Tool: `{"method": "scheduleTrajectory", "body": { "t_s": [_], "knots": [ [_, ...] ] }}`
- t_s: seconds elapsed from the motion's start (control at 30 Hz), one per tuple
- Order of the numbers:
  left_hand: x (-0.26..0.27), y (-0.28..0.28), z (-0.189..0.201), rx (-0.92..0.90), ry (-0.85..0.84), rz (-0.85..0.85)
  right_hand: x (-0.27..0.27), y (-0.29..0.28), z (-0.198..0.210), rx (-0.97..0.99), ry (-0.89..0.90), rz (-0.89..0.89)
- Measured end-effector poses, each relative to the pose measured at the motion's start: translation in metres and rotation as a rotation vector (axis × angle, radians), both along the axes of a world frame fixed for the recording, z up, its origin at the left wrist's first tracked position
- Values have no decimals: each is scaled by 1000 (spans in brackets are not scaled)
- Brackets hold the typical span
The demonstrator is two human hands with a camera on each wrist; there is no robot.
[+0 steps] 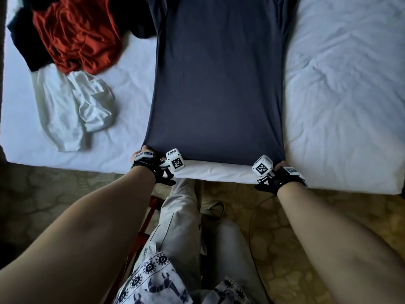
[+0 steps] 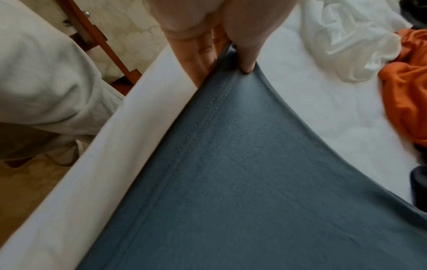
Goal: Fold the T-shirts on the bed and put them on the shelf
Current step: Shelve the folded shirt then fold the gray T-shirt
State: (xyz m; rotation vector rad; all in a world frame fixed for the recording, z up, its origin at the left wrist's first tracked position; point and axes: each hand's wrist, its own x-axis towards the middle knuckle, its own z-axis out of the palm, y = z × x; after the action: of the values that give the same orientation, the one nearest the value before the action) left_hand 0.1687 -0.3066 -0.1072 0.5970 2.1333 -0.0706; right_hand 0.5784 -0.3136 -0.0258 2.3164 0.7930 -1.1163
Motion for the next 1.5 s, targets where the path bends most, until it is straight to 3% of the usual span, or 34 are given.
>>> {"method": "scheduleTrajectory", "body": {
  "t_s": [0.07,0.1,0.13,0.17,0.23,0.47,0.6,0.73,0.8,0.83,0.87,0.93,1.03,1.1,1.13,1.23,1.3,1.4,1.5],
  "knots": [
    [6,-6,21,-90,-39,-8,-3,-13,13,-16,65,-90],
    [13,-12,35,-76,-41,59,-3,-17,7,-18,25,-15],
    [17,-20,46,-81,2,-98,-4,-22,10,-61,-6,61],
    [19,-25,52,-62,6,-100,2,-28,3,-48,-6,103],
    [15,-34,49,-40,4,-171,4,-36,0,-54,70,126],
    [9,-43,43,-102,64,-375,-14,-50,22,-120,30,374],
    [9,-44,30,-149,21,-408,-15,-46,20,-107,28,373],
    [27,-38,25,-68,-145,-219,-8,-41,9,-68,77,274],
    [29,-40,31,-40,-197,-234,-8,-41,14,-116,112,311],
    [35,-35,49,-50,-190,-313,-2,-41,2,-133,127,333],
    [42,-35,63,-75,-279,-226,7,-43,-12,-156,129,365],
    [39,-40,78,-115,-214,-278,27,-44,-45,-146,164,375],
    [50,-23,87,-110,-599,171,-3,-26,11,-52,356,181],
    [67,-1,95,-54,-731,412,-11,-21,26,79,431,-61],
    [74,7,99,0,-747,456,-11,-17,27,141,421,-156],
    [89,33,127,87,-731,457,-11,3,24,335,504,-600],
    [95,54,147,148,-704,433,-16,22,32,426,530,-801],
    [97,89,163,176,-678,425,-34,54,75,490,560,-867],
    [99,127,170,176,-661,372,-41,89,88,531,577,-915]
  ]
}}
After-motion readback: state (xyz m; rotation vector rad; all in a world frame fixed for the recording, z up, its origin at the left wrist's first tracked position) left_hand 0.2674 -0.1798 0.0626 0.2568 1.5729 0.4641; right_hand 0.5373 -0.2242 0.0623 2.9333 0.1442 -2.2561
